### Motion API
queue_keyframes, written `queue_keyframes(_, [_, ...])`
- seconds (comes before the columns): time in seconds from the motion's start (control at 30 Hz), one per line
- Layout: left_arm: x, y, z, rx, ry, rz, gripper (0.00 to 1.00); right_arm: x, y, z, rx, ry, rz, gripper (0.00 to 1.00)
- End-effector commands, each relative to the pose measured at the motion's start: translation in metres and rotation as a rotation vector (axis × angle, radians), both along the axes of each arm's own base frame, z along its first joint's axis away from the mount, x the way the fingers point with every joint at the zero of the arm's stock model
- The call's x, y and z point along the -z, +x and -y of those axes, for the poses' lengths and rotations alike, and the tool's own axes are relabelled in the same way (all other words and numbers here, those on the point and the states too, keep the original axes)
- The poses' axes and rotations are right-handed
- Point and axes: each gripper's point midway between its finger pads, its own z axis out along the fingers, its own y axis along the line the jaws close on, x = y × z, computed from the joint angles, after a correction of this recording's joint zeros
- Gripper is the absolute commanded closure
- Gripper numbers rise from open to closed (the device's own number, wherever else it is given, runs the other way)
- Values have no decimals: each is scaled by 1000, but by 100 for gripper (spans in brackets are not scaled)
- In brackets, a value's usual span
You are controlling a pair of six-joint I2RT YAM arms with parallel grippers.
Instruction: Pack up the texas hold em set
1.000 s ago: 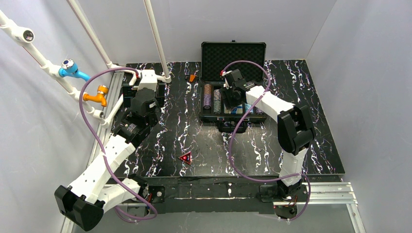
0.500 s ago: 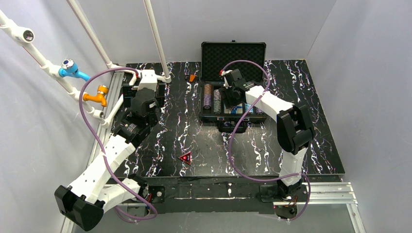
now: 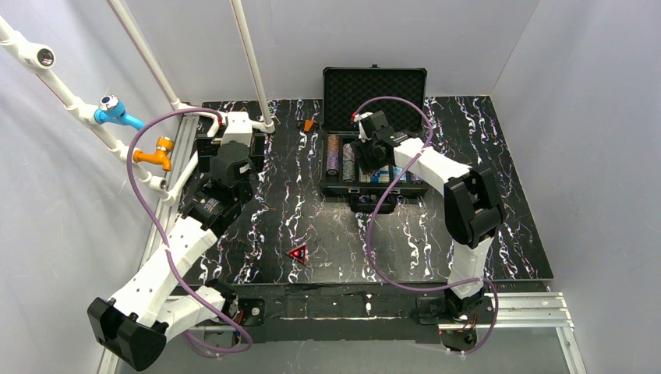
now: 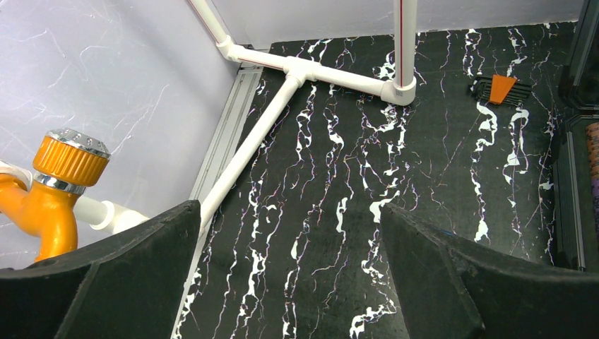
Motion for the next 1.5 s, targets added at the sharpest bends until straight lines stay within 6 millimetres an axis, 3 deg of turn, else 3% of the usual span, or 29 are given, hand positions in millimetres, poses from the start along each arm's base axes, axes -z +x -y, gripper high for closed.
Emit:
queue_keyframes(0.0, [-8,-1,-3,-17,-17,23,2,11,-3,9,-18,-42,-18,31])
queue_keyframes(1.0, [-10,-1,-3,-16,-20,27,2,7,-18,23,4,-49,-33,30])
queue_keyframes(1.47, [-10,-1,-3,-15,-22,27,2,9,-15,16,-7,-25,-35,26])
